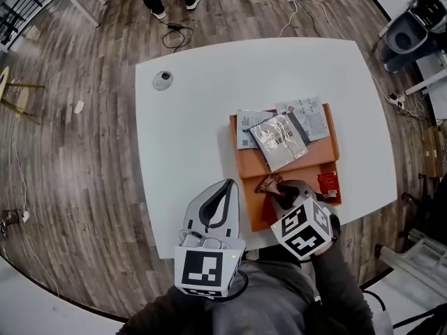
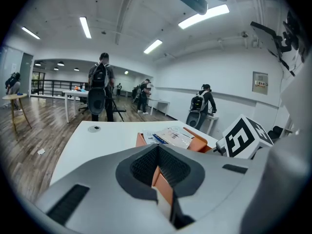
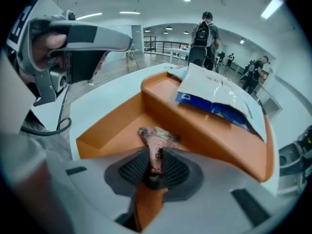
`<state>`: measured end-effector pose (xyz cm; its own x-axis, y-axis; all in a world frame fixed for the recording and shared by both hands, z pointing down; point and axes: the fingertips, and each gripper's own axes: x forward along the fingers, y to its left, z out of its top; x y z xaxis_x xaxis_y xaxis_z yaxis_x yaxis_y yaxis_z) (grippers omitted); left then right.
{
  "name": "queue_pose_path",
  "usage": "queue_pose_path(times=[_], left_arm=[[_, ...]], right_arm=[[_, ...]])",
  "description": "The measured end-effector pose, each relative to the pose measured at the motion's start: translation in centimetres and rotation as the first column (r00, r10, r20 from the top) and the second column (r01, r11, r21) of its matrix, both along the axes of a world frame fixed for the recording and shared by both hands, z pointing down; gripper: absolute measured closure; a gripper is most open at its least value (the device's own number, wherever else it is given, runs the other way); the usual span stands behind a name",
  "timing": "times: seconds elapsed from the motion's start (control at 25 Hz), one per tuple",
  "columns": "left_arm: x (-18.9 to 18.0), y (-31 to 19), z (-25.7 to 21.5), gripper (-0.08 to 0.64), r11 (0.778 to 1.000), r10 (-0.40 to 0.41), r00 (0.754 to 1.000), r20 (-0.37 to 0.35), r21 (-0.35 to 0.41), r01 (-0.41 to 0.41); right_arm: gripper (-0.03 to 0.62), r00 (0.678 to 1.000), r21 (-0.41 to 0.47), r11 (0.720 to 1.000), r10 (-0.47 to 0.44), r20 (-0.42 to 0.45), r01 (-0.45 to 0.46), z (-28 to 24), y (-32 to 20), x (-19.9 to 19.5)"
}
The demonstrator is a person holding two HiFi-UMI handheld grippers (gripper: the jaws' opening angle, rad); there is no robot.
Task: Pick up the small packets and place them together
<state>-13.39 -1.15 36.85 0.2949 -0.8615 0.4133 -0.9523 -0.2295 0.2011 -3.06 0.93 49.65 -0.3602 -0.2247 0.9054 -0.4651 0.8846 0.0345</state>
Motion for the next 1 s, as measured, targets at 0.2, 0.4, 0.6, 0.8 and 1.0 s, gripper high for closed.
queue_pose_path(times=[0.2, 0.4, 0.6, 0.8, 1.0], left_arm=[[0.5, 0.1, -0.7, 0.563, 1.0, 0.014, 1.0, 0.01, 0.02, -0.014], [1.7, 0.3, -2.0, 0.563, 0.997, 0.041, 0.999, 0.028, 0.057, -0.043], [3.2, 0.1, -3.6, 0.563, 0.994, 0.067, 0.997, 0.033, 0.089, -0.069], [3.9, -1.8, -5.2, 0.563, 0.99, 0.056, 0.997, 0.045, 0.127, -0.062], [4.4, -3.9, -5.9, 0.563, 0.99, 0.019, 0.999, 0.05, 0.138, -0.025]], right_arm=[[0.509, 0.999, 0.014, 0.999, -0.03, 0.036, 0.029, -2.0, 1.2, -0.9], [0.509, 0.996, 0.058, 0.998, -0.033, 0.089, 0.028, -4.8, 1.7, -1.1], [0.509, 0.99, 0.11, 0.994, -0.037, 0.135, 0.022, -8.0, 0.7, -0.7], [0.509, 0.986, 0.174, 0.985, -0.043, 0.161, 0.015, -10.7, -2.0, 0.1], [0.509, 0.987, 0.24, 0.97, -0.009, 0.159, -0.03, -12.5, -6.8, 2.5]])
